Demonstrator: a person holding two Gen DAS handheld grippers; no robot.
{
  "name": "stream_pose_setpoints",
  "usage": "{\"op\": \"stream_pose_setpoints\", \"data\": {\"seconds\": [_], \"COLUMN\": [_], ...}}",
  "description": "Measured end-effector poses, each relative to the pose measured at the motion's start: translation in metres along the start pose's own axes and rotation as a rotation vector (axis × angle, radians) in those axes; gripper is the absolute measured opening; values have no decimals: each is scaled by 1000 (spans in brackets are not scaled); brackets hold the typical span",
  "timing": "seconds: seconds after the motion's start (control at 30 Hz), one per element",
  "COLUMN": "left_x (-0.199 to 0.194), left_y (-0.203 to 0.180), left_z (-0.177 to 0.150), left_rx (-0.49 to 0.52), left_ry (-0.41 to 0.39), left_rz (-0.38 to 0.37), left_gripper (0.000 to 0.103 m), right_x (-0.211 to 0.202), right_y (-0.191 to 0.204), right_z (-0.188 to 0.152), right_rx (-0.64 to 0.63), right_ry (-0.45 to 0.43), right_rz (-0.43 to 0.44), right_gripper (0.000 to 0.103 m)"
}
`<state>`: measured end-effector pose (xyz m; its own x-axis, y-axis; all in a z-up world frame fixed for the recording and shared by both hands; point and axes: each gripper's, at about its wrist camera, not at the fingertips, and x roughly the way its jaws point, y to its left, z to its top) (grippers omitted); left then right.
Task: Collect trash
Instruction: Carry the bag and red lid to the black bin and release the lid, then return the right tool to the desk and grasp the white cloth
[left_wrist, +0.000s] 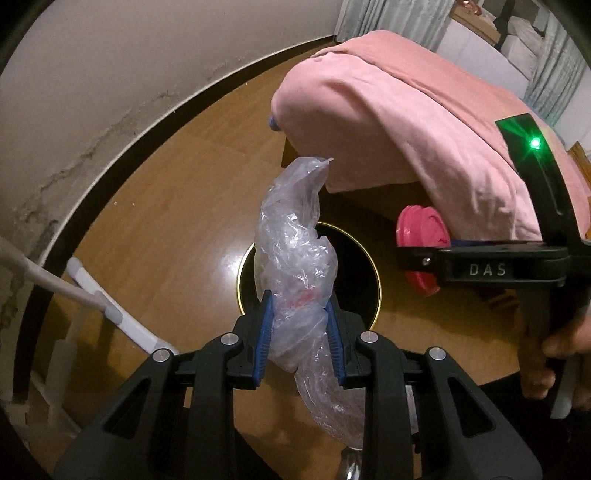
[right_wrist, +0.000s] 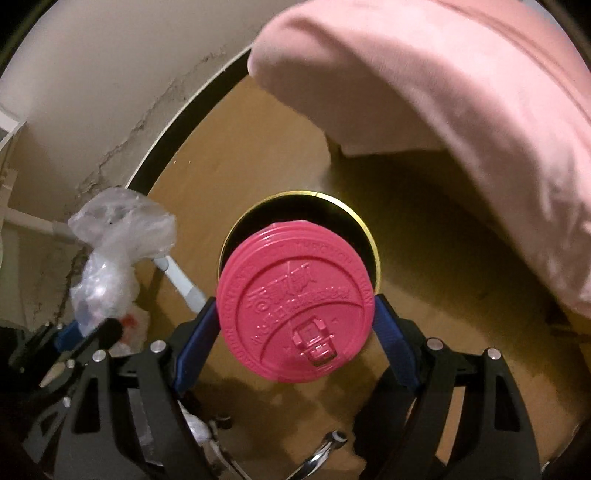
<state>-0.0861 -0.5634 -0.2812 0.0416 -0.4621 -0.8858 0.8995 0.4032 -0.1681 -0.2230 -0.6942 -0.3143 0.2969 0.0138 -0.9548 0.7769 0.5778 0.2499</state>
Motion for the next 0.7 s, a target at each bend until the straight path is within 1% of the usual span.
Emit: {"op": "stream_pose_setpoints", "data": {"seconds": [0.07,0.2,0.23,0.33,0.5,0.7], "left_x": [3,7,8,11,16,27], "left_y": [-6,-5,-5,-7,-12,-21], "left_z": [1,-1,0,1,5,11], "left_rx": [8,17,20,27,36,46], "left_ry": [3,7,7,8,16,41], "left_rz": [1,1,1,-1,-6,-33], "left_gripper": [26,26,26,26,27,27], "right_x": [5,6,6,-5,-13,-35], "right_y": [1,1,1,-4,-8,-26], "right_z": [4,10,12,10,11,8], "right_rx": [7,22,33,50,75,135], "right_ry": [10,-1,-2,-19,-36,-84], "right_rz": [17,34,43,54,62,77], "right_gripper": [80,83,88,95,96,96]}}
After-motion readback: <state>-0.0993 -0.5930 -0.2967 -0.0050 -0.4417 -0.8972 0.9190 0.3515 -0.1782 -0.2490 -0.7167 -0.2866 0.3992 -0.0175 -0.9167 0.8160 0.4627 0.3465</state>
